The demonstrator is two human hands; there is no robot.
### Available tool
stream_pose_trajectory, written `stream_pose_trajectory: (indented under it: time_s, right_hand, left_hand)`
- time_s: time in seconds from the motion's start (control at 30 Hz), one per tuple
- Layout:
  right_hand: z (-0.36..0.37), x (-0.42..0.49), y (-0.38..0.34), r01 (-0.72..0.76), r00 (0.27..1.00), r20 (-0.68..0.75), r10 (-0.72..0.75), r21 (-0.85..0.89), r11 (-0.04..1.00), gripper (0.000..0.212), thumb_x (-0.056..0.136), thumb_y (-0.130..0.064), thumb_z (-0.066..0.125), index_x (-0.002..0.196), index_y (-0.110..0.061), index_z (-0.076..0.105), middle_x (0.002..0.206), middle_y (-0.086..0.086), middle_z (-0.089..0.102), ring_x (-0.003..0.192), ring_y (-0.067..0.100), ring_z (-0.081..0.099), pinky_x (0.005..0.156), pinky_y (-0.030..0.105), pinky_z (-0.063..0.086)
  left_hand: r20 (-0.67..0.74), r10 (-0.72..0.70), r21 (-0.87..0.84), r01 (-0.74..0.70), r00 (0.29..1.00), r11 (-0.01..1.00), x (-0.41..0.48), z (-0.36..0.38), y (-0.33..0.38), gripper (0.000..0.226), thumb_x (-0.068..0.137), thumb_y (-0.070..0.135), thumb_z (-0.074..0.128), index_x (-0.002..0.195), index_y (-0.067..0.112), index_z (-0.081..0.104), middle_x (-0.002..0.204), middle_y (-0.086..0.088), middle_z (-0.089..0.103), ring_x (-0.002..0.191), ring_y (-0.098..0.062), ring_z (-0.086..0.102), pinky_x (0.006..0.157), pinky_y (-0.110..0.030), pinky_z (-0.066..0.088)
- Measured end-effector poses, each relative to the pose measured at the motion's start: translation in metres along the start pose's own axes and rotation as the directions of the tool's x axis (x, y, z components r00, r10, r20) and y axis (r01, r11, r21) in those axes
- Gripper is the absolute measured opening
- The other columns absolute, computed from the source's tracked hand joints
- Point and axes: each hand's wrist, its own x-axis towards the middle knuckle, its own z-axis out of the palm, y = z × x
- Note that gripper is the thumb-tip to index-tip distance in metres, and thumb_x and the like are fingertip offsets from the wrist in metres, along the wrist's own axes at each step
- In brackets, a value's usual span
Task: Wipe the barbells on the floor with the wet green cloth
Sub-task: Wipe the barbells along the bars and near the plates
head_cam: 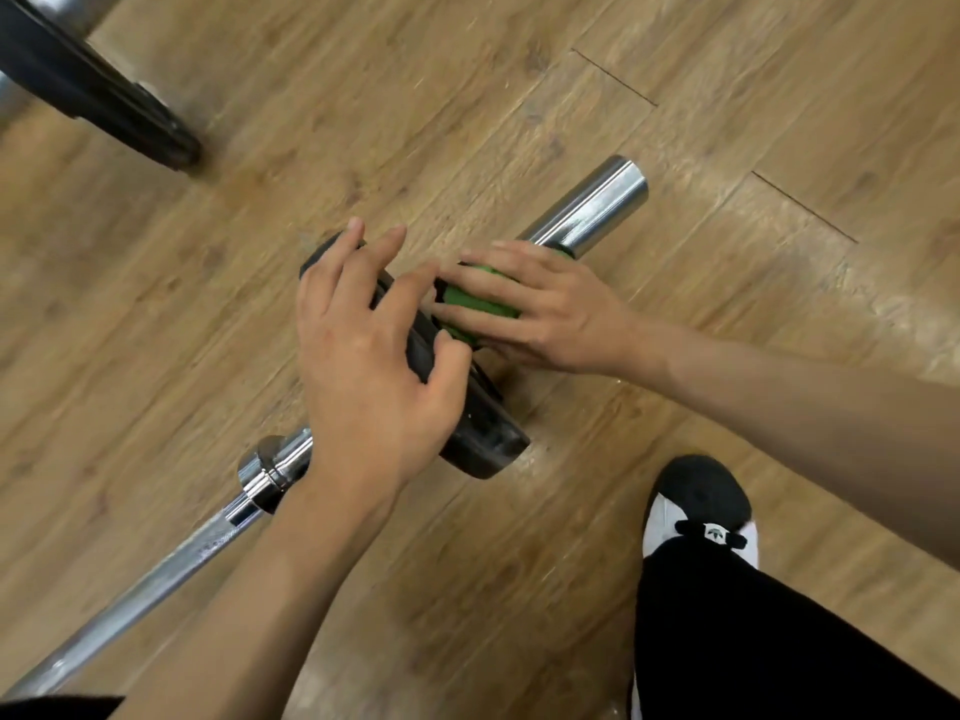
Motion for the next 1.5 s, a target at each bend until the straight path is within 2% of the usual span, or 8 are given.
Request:
stream_pose_trajectory:
  time_s: [0.1, 0.27, 0.37, 0.53, 0.83, 1.07, 1.4, 1.5]
  right_hand:
    - [-0.01, -0.011, 0.043, -0.164, 0.984, -0.084, 0.156, -0.101, 0.981, 0.037, 0.107, -0.026, 0.054, 0.137, -0.008, 0.067, 0.142, 0.023, 0.06, 0.128, 0.041, 0.06, 0.114, 0.046, 0.036]
    - [-0.012, -0.002, 0.037, -0.601, 0.794, -0.136, 0.592, -0.036, 0.798, 0.029, 0.102, -0.019, 0.056, 0.124, -0.005, 0.07, 0.14, 0.021, 0.06, 0.133, 0.041, 0.052, 0.118, 0.048, 0.03]
    - [0.003, 0.013, -0.016, -0.442, 0.896, -0.039, 0.442, 0.014, 0.897, 0.037, 0.097, -0.021, 0.062, 0.13, -0.006, 0.067, 0.142, 0.019, 0.059, 0.138, 0.039, 0.048, 0.125, 0.047, 0.018]
    - [-0.003, 0.006, -0.02, -0.163, 0.985, 0.074, 0.158, 0.079, 0.983, 0.044, 0.103, -0.024, 0.059, 0.143, -0.007, 0.061, 0.149, 0.02, 0.055, 0.139, 0.037, 0.051, 0.122, 0.05, 0.033]
    - [-0.037, -0.009, 0.028, -0.695, 0.719, -0.043, 0.694, -0.049, 0.717, 0.029, 0.101, -0.026, 0.057, 0.11, -0.005, 0.075, 0.129, 0.016, 0.067, 0.13, 0.036, 0.056, 0.113, 0.056, 0.038]
    - [-0.019, 0.009, -0.038, -0.305, 0.949, 0.115, 0.294, 0.092, 0.948, 0.031, 0.101, -0.028, 0.055, 0.12, -0.011, 0.073, 0.121, 0.013, 0.07, 0.114, 0.033, 0.064, 0.113, 0.046, 0.038]
    - [-0.057, -0.026, 0.011, -0.739, 0.668, 0.058, 0.742, -0.074, 0.67, 0.031, 0.093, -0.02, 0.051, 0.094, -0.004, 0.077, 0.1, 0.012, 0.071, 0.097, 0.035, 0.062, 0.096, 0.045, 0.043]
    - [-0.039, -0.004, -0.049, -0.579, 0.797, 0.207, 0.567, -0.001, 0.815, 0.032, 0.093, -0.027, 0.051, 0.097, -0.007, 0.076, 0.097, 0.01, 0.068, 0.094, 0.031, 0.059, 0.089, 0.045, 0.043]
  left_hand:
    - [0.016, -0.055, -0.039, 0.055, 0.998, 0.998, 0.008, -0.002, -0.005, 0.053, 0.08, 0.03, 0.053, 0.123, 0.006, 0.074, 0.143, -0.012, 0.062, 0.147, -0.034, 0.041, 0.121, -0.04, 0.026]
    - [0.023, -0.073, -0.071, 0.074, 0.997, 0.995, 0.014, -0.003, -0.01, 0.055, 0.08, 0.03, 0.051, 0.124, 0.007, 0.073, 0.14, -0.009, 0.063, 0.147, -0.032, 0.041, 0.12, -0.042, 0.029]
    - [0.006, -0.046, -0.041, 0.046, 0.999, 0.998, 0.009, -0.002, -0.007, 0.053, 0.08, 0.03, 0.052, 0.122, 0.005, 0.074, 0.138, -0.011, 0.064, 0.145, -0.036, 0.044, 0.119, -0.048, 0.032]
    - [0.029, 0.031, 0.019, -0.032, 0.999, 0.999, -0.007, -0.001, 0.004, 0.054, 0.083, 0.031, 0.058, 0.129, 0.006, 0.07, 0.152, -0.019, 0.052, 0.146, -0.041, 0.041, 0.117, -0.05, 0.029]
    - [0.22, -0.004, -0.107, 0.028, 0.975, 0.994, 0.019, -0.016, -0.025, 0.059, 0.094, 0.046, 0.048, 0.135, 0.007, 0.067, 0.154, -0.012, 0.052, 0.15, -0.025, 0.041, 0.124, -0.042, 0.03]
    - [0.202, 0.095, -0.049, -0.086, 0.975, 0.995, -0.007, -0.012, -0.007, 0.058, 0.092, 0.044, 0.056, 0.135, 0.006, 0.066, 0.157, -0.016, 0.048, 0.151, -0.032, 0.038, 0.12, -0.05, 0.032]
    - [0.236, 0.11, -0.055, -0.1, 0.965, 0.994, -0.014, -0.013, 0.001, 0.06, 0.095, 0.045, 0.052, 0.139, 0.006, 0.064, 0.148, -0.015, 0.058, 0.15, -0.032, 0.04, 0.122, -0.049, 0.033]
    - [0.223, 0.121, -0.034, -0.116, 0.967, 0.993, -0.027, -0.011, 0.012, 0.059, 0.093, 0.043, 0.055, 0.139, 0.007, 0.064, 0.149, -0.015, 0.057, 0.15, -0.034, 0.04, 0.117, -0.054, 0.037]
